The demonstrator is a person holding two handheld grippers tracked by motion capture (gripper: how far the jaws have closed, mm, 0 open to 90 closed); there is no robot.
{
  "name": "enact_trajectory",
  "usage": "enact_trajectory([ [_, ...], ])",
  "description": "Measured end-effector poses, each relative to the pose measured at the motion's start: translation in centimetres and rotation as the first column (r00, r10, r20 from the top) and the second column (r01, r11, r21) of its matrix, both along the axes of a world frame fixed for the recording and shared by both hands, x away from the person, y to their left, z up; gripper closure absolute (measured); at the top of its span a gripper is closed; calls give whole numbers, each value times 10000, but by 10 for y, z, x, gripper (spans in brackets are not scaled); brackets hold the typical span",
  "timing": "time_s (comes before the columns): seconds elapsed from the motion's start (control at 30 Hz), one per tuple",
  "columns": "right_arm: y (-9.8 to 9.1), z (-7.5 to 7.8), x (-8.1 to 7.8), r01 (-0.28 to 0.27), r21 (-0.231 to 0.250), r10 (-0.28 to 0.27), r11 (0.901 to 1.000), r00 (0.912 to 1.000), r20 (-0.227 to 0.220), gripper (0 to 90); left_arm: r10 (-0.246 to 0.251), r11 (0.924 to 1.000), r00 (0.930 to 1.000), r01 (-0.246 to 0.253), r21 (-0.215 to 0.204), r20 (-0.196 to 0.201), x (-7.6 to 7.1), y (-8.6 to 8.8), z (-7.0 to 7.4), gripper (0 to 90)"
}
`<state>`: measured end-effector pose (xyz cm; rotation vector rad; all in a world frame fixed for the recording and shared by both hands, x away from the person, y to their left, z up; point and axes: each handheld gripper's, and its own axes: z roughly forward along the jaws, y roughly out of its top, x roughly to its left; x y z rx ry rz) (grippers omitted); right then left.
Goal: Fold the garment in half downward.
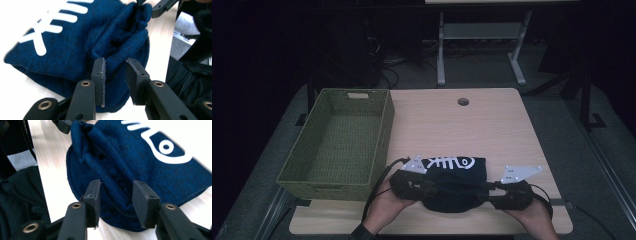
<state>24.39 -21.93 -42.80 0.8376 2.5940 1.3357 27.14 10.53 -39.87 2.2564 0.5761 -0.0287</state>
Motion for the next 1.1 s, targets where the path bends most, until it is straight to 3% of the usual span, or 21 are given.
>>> enact_trajectory([
  [0.23, -6, 28, 1, -63, 376, 45, 9993, 9989, 472, 579, 120, 9991, 9984, -97, -416, 558, 3, 8, 31, 695],
  [0.47, -6, 31, 19, 235, 572, -260, 9981, 9987, 435, 725, 633, 9976, 9963, -615, -321, 589, 27, 2, 32, 837],
  [0.53, -6, 29, 23, 282, 541, -307, 9981, 9985, 450, 802, 867, 9959, 9952, -854, -290, 449, 37, -1, 29, 892],
  [0.63, -5, 24, 30, 262, 396, -278, 9989, 9988, 408, 887, 1123, 9937, 9931, -1120, -99, 352, 50, -5, 22, 899],
  [0.93, -7, 8, 32, 247, 277, -248, 9993, 9997, 53, 899, 1553, 9877, 9878, -1554, 186, 96, 73, -13, 0, 899],
  [1.1, -4, -2, 28, 117, 130, -114, 9998, 9997, -236, 899, 1503, 9871, 9885, -1492, 583, -141, 77, -20, -13, 899],
])
